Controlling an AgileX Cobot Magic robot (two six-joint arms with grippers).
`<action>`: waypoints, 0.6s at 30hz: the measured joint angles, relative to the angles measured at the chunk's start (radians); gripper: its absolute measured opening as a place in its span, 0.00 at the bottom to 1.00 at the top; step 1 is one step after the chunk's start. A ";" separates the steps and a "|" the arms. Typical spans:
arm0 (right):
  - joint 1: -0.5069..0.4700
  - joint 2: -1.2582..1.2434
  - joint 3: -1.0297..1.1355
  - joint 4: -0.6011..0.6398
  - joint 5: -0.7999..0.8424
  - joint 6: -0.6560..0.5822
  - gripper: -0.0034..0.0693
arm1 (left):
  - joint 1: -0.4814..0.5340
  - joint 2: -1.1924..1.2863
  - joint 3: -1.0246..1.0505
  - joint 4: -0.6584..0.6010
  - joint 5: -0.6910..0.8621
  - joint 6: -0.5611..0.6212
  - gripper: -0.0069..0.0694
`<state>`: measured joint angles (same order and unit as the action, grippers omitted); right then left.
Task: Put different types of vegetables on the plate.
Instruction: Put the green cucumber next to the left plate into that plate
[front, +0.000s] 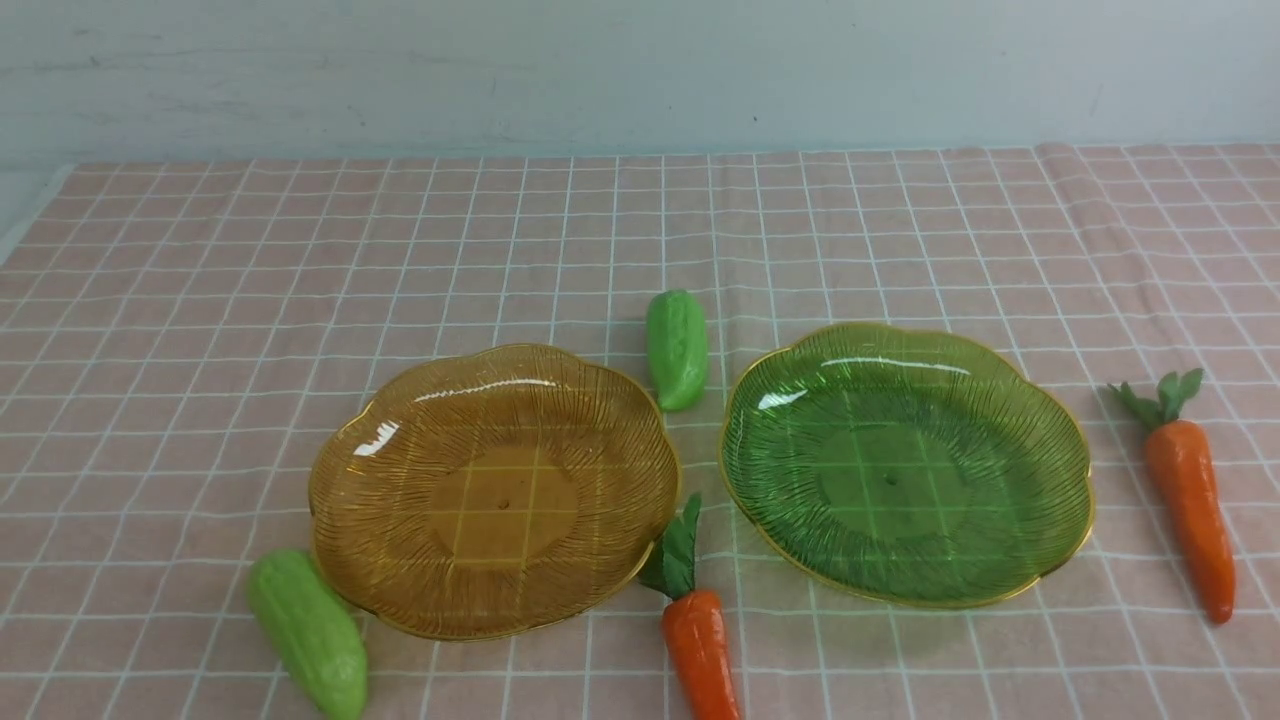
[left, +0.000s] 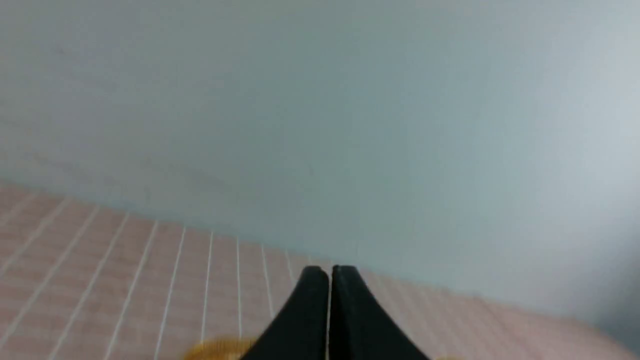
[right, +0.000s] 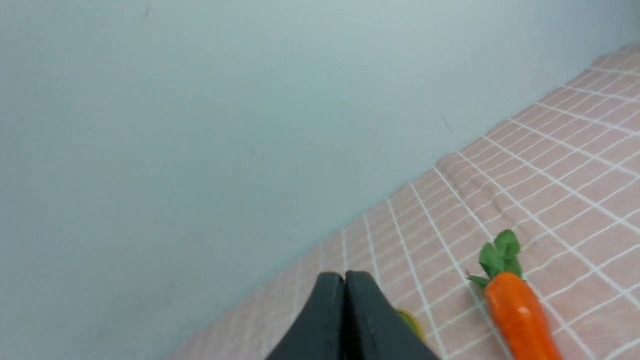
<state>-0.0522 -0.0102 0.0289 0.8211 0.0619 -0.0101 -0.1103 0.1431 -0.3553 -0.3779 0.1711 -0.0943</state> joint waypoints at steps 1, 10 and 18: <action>0.000 0.000 0.000 0.035 -0.010 -0.007 0.03 | 0.001 0.061 -0.048 0.002 0.099 0.003 0.09; 0.000 0.000 -0.017 0.071 0.068 -0.127 0.03 | 0.001 0.721 -0.176 0.039 0.562 0.008 0.09; 0.000 0.211 -0.331 -0.106 0.474 -0.258 0.03 | 0.001 0.995 -0.182 -0.004 0.472 0.094 0.09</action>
<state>-0.0524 0.2009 -0.3017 0.7155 0.5358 -0.2678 -0.1095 1.1382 -0.5371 -0.3822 0.6428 0.0000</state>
